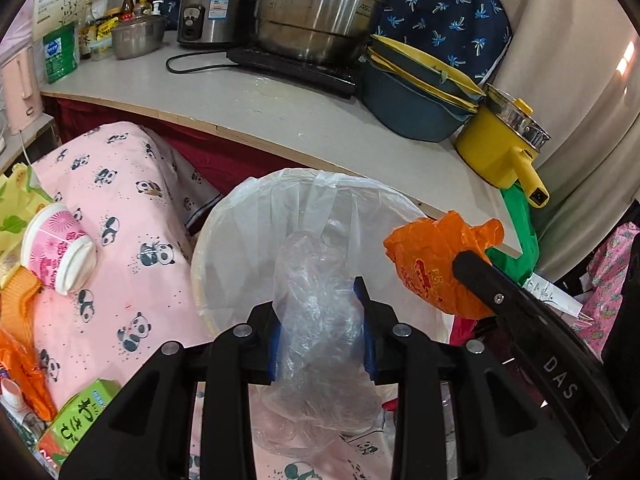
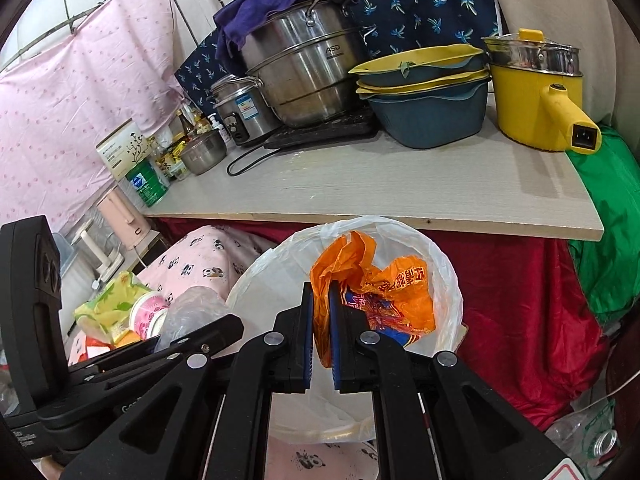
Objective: Collect trash
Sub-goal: 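Open both grippers over the white bin to drop the bags, then move both grippers back over the trash pile on the table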
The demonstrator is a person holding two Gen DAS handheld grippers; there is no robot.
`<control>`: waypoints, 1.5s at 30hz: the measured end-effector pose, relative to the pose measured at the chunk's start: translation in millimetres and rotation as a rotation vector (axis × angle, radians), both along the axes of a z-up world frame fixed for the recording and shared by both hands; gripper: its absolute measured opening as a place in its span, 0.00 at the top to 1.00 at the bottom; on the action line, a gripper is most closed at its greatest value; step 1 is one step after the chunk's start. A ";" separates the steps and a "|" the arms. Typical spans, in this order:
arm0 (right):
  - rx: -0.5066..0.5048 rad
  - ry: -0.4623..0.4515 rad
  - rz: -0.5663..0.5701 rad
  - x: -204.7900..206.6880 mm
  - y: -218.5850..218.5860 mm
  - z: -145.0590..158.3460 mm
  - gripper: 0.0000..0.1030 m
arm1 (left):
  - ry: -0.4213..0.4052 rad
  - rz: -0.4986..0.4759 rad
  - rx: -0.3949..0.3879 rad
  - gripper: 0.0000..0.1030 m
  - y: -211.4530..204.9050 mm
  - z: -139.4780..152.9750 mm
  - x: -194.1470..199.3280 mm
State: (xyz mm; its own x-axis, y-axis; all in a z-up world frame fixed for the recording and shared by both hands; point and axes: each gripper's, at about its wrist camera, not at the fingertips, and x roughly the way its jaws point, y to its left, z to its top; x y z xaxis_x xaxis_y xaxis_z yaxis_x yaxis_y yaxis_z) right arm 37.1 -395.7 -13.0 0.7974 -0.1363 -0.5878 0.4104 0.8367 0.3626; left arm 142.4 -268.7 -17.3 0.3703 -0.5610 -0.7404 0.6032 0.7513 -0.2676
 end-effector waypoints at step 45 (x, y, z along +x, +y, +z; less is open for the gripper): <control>-0.135 0.032 0.188 2.9 127.8 30.9 0.43 | -0.192 0.377 0.142 0.19 145.1 34.4 -15.0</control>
State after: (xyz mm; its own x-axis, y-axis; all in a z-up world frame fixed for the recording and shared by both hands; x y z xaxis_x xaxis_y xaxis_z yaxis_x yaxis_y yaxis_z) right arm 40.0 -268.0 17.9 0.7975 -0.0657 -0.5998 0.2518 0.9396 0.2319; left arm 127.4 -123.6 17.1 0.6676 -0.2580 -0.6984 0.3090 0.9494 -0.0554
